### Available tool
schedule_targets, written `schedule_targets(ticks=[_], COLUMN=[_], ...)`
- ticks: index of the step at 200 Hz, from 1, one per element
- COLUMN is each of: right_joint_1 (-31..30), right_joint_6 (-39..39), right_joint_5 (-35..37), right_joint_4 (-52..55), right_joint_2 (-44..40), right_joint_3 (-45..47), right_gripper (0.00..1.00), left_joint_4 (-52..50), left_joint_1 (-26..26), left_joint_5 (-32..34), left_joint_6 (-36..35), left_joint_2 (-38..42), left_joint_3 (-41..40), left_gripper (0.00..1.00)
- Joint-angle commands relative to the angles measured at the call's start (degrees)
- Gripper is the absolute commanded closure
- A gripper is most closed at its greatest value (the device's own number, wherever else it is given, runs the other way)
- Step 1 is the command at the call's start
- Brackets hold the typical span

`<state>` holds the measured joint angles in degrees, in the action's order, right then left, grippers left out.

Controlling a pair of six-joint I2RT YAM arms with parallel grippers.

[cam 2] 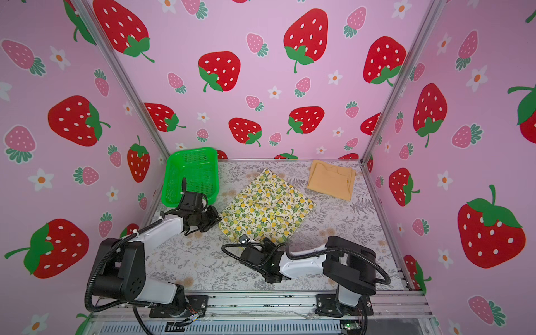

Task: Fold and stack skirts
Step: Turn over the skirt at the center of the table.

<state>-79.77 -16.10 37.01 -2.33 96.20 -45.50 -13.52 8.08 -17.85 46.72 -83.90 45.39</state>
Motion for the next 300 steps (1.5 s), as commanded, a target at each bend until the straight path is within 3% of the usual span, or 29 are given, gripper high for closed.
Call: schedule_targets(ticks=[1, 24, 51, 83, 180, 248, 300], right_joint_1=[-0.21, -0.21, -0.21, -0.21, -0.21, -0.21, -0.21], right_joint_6=[-2.09, -2.1, -2.36, -2.12, 0.51, 0.97, 1.72], right_joint_5=[2.54, 2.21, 1.71, 0.6, -10.04, -13.97, -17.92], right_joint_4=[1.38, 1.45, 1.47, 2.05, 6.13, 7.26, 6.93], right_joint_2=[-0.81, -0.84, -0.77, -2.69, -7.64, -6.34, -5.25], right_joint_3=[0.11, 0.67, 0.59, -0.5, -10.63, -14.89, -16.66], right_gripper=[0.3, 0.36, 0.68, 0.85, 0.92, 0.93, 1.0], left_joint_4=[-0.46, -0.4, -0.54, -1.13, -8.03, -11.22, -13.05], left_joint_1=[-0.35, -0.43, -0.52, -0.87, -1.51, -1.84, -2.12], left_joint_5=[-0.71, -0.71, -0.79, -0.77, 0.7, 2.44, 4.7], left_joint_6=[0.06, 0.13, -0.14, -0.38, -3.46, -5.01, -6.33], left_joint_2=[-0.62, -1.06, -1.96, -2.59, 4.58, 9.41, 12.28], left_joint_3=[2.49, 2.87, 3.93, 5.59, 16.31, 18.84, 20.36], left_gripper=[1.0, 1.0, 1.0, 1.0, 1.0, 1.0, 1.0])
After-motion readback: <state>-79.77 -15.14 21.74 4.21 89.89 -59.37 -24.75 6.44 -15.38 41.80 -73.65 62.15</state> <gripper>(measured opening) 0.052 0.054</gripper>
